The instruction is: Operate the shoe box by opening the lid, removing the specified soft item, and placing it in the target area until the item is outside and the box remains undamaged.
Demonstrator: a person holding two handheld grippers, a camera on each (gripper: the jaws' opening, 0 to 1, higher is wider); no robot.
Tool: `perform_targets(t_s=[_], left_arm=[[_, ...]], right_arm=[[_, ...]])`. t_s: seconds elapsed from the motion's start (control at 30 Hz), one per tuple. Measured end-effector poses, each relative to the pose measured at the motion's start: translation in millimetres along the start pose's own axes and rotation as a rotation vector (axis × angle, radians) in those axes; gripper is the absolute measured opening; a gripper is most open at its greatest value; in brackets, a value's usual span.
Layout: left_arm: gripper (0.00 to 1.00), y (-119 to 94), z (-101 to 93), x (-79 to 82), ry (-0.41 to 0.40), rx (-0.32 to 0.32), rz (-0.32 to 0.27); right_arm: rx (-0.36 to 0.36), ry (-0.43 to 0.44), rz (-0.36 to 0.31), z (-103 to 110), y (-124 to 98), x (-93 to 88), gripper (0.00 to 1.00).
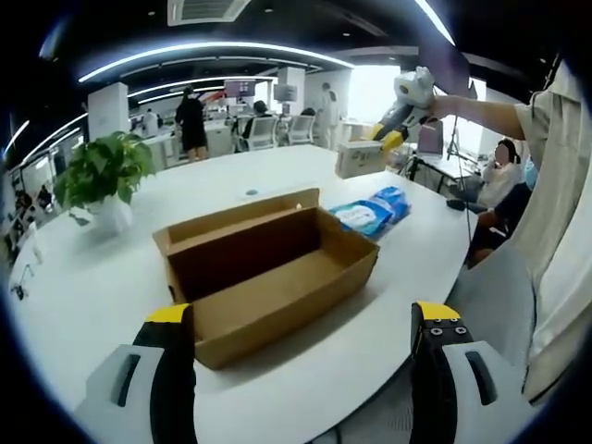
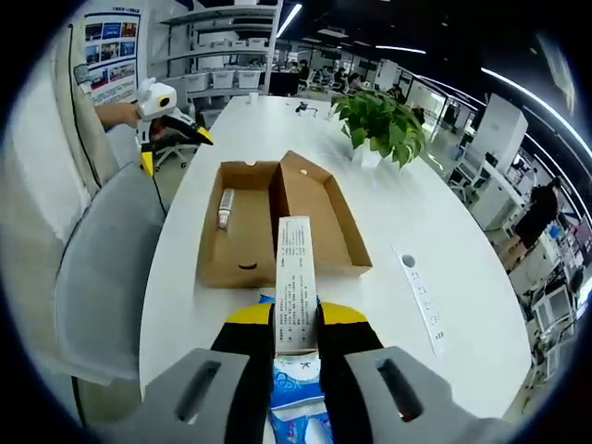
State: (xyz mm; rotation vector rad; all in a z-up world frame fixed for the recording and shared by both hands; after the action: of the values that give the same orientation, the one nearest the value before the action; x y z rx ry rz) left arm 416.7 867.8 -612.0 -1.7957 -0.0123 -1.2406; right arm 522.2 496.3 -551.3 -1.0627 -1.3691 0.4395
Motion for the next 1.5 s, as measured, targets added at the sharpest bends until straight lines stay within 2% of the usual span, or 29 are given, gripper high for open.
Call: perform_targets(t_s=[0.6,1.5], left_arm=[[0.99,4.7,6.4,-0.8,-0.008,0.022,0.024],[0.98,17.2,14.9,-5.3,-0.017,0.034,0.069]], right_arm=[[-0.026,0.032,0.088,-42.0,3.3,-45.9,0.14],[-0.034,0.038,0.271,-79.5,31.5,-126.3,0.15]])
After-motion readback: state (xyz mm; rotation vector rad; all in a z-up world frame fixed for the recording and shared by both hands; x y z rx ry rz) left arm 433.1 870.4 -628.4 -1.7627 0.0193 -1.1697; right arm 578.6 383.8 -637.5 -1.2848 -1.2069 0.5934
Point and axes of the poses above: the point that each gripper's makers call its tool centre point, and the gripper's own axes: y roughly forward along the fingers, z roughly to its left, x roughly out of its top, the point moved 5 cm from there along -y, roughly backward along the fingers, and after that the axes turned 10 degrees about z, right-handed, at the moved point
